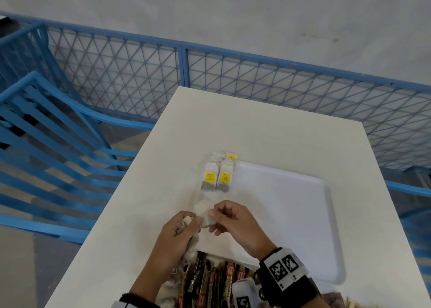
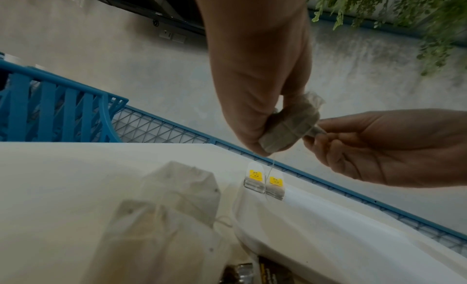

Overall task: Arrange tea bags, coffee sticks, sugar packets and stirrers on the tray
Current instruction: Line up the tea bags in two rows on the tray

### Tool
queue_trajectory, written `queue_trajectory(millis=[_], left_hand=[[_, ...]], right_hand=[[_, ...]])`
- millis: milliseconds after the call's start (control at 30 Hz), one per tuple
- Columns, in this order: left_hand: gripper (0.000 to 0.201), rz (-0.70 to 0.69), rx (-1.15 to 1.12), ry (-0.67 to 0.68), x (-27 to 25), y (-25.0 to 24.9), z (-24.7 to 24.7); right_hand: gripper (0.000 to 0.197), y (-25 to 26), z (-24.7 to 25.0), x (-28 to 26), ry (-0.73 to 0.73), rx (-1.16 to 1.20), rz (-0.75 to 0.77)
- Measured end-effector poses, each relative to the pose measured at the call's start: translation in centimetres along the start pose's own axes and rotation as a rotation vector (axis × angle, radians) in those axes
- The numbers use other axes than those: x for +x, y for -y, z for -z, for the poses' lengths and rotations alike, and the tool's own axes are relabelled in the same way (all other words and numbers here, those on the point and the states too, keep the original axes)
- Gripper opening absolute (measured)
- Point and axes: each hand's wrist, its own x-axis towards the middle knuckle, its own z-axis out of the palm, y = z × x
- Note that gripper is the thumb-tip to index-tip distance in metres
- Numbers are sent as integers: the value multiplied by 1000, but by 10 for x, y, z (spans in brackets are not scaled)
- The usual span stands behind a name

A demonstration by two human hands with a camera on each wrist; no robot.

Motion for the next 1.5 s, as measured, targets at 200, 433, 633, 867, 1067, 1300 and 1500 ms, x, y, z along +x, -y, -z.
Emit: queue_trajectory(millis=[200, 433, 633, 867, 1067, 1300, 1500], left_hand=[[16, 35, -45, -53, 6, 11, 4], [12, 241, -244, -47, 9, 16, 14], [13, 292, -328, -88, 7, 20, 23], [13, 274, -310, -77, 7, 20, 26], [23, 273, -276, -45, 10, 21, 26], [29, 212, -287, -105, 11, 13, 21], [27, 121, -282, -127, 13, 12, 14]], right_hand=[[10, -10, -3, -2, 63, 82, -64], [12, -22, 5, 36, -271, 106, -99], [23, -32, 5, 73, -465, 78, -137], [22, -42, -5, 90, -593, -34, -167], [17, -46, -12, 95, -617, -295, -154], [9, -42, -8, 80, -515, -312, -139], [28, -18, -18, 20, -25, -262, -144]])
